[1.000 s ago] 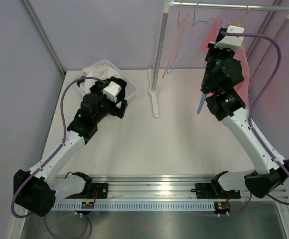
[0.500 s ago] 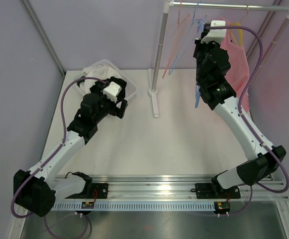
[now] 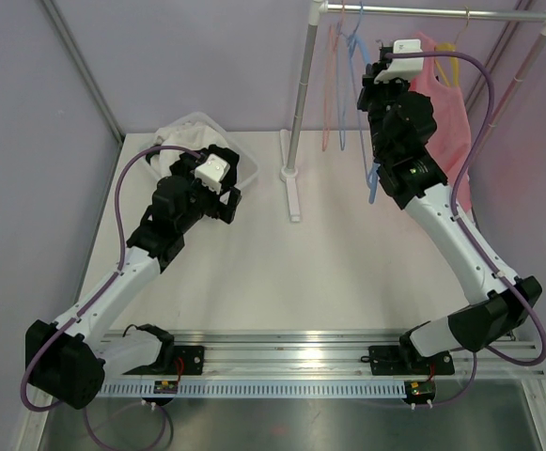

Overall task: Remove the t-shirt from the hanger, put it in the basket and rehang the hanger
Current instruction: Hang the hanger back to the clothesline with the right arm

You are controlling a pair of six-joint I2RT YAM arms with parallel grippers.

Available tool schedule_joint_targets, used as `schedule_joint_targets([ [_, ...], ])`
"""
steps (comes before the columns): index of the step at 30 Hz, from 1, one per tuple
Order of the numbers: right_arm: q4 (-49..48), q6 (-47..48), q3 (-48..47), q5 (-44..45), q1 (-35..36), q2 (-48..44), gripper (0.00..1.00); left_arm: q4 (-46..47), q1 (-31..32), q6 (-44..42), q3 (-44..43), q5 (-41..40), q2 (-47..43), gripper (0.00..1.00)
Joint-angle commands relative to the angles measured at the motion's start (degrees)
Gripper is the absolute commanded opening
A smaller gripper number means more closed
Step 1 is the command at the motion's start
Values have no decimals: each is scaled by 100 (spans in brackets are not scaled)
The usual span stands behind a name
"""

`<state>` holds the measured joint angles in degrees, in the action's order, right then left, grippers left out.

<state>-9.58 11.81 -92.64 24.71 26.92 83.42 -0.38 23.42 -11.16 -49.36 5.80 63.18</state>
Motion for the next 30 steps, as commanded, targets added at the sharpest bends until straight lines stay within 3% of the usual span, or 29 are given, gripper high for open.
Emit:
schedule_joint_targets([
  [1,-386,-65,-52,-125,-29,-326,0,223,22,-79,-100,9,2,99],
  [18,-79,-258,-158,-924,-20,-291,0,126,22,-97,-187,-18,98,99],
  [30,114,189,-500,218,-20,-27,0,65,40,-71,-196,17,54,99],
])
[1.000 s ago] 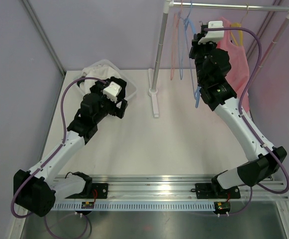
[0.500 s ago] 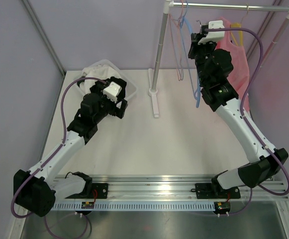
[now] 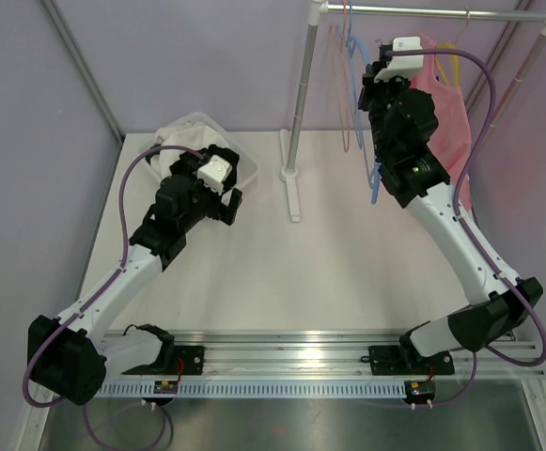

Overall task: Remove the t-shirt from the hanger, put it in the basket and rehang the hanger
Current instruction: Hang the hanger back to the clothesline with the right arm

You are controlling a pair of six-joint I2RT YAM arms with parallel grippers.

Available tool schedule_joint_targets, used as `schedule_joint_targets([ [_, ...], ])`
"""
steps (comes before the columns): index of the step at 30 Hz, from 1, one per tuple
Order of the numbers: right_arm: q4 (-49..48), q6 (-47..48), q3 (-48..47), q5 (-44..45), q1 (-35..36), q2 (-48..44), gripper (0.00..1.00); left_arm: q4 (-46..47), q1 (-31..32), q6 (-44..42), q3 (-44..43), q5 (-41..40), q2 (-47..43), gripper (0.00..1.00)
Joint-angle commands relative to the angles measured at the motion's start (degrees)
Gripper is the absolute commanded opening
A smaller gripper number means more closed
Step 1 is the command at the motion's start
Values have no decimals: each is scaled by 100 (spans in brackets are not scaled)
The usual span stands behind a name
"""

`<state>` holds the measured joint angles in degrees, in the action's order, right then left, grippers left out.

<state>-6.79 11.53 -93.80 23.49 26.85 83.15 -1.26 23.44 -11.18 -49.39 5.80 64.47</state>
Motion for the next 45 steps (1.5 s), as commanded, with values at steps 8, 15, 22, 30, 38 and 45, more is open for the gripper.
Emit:
schedule_joint_targets([
  [8,564,377,-1123,157,-180,385,0,152,29,-42,-220,35,-40,99],
  [15,1117,-132,-1798,-711,-698,736,0,143,29,-60,-238,52,-4,99],
  [22,1303,-344,-2485,-1319,-945,1220,0,143,29,-60,-256,-44,31,99],
  [30,1487,-414,-3574,-1504,-1015,2028,0,143,29,-86,-247,-71,119,99],
  [38,1268,-476,-4119,-1566,-1050,2626,0,222,29,-121,-177,-150,136,99],
  [45,1101,-388,-4384,-1497,-1156,2969,0,214,29,-139,-203,-124,242,99],
])
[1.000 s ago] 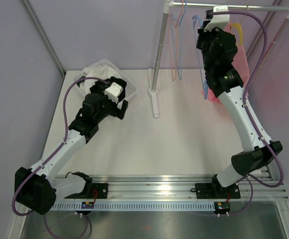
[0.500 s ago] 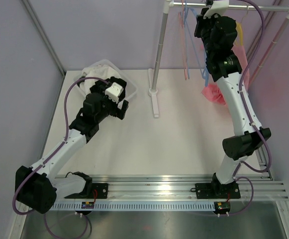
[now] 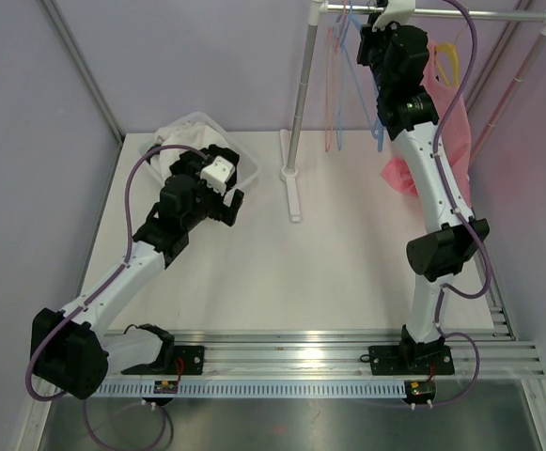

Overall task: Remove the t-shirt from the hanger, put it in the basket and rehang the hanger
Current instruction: Hang the hanger back to the clothesline with the right arm

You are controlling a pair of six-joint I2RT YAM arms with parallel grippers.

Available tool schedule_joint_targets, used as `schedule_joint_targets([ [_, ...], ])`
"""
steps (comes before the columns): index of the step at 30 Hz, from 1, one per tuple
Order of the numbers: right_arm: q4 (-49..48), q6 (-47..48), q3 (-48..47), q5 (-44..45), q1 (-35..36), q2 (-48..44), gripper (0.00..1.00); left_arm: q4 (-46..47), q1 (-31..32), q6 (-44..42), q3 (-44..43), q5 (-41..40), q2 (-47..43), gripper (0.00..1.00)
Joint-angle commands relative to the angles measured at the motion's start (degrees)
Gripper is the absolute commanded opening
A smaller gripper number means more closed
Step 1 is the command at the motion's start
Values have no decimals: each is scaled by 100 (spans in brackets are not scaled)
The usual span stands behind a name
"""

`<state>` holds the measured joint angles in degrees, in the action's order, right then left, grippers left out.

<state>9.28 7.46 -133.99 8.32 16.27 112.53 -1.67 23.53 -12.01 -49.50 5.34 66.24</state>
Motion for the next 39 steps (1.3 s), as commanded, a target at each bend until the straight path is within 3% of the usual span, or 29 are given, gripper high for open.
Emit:
schedule_joint_targets([
  [1,-584,18,-347,38,-107,58,0,255,20,-56,-192,-60,73,99],
  [10,-296,45,-970,-67,-203,612,0,255,20,-56,-183,-51,73,99],
  [15,-471,97,-540,30,-203,419,0,246,20,-56,-192,-25,65,99],
  [31,900,1,-901,-427,-256,270,1,185,20,-56,-262,2,161,99],
  [33,865,-17,-857,-445,-256,243,13,185,20,-56,-262,2,170,99],
  [39,541,-61,-392,-366,-256,-11,34,185,20,-56,-271,2,205,99],
])
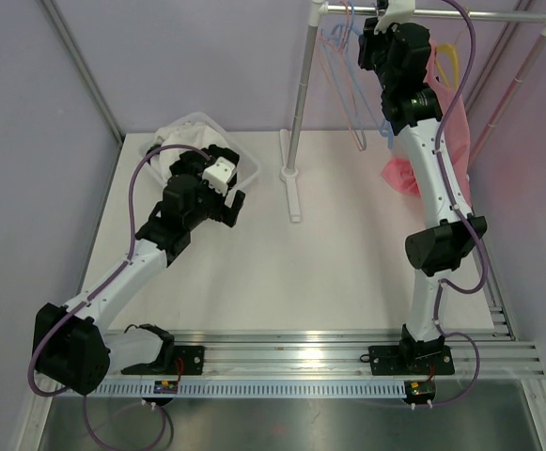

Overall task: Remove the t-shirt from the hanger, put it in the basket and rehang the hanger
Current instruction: Hang the hanger back to the clothesline with the right arm, then grab a hanger with a tshirt on it with the right arm

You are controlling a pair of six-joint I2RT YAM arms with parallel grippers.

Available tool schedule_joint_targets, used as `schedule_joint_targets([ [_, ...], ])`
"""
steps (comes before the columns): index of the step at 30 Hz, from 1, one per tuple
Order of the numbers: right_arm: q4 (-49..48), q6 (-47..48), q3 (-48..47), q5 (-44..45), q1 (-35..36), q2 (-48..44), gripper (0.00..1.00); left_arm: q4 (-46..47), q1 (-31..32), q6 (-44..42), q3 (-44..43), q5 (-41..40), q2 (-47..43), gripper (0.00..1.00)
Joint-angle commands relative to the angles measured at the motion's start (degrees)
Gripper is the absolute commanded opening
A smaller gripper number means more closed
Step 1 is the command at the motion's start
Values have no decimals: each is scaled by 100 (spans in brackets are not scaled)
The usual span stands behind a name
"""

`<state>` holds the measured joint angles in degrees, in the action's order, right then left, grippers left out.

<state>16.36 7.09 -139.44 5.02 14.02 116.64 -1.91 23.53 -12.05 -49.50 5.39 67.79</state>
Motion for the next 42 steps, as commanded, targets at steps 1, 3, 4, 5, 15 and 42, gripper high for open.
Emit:
schedule_joint_targets([
  [1,-212,-32,214,8,-31,-492,35,209,20,-51,-271,-11,50,99],
  [3,-317,-33,398,8,-31,-572,40,209,20,-51,-280,-3,59,99],
  [4,-361,-41,469,-9,-31,-677,42,200,20,-60,-280,23,68,99],
  [5,-396,-50,548,-18,-31,-730,44,209,20,-60,-297,24,94,99],
  [15,-1556,-59,2278,-18,-31,-1819,71,209,38,-60,-333,15,156,99],
  [42,938,-216,2211,802,-935,-2665,99,68,126,-95,-359,-46,314,99],
])
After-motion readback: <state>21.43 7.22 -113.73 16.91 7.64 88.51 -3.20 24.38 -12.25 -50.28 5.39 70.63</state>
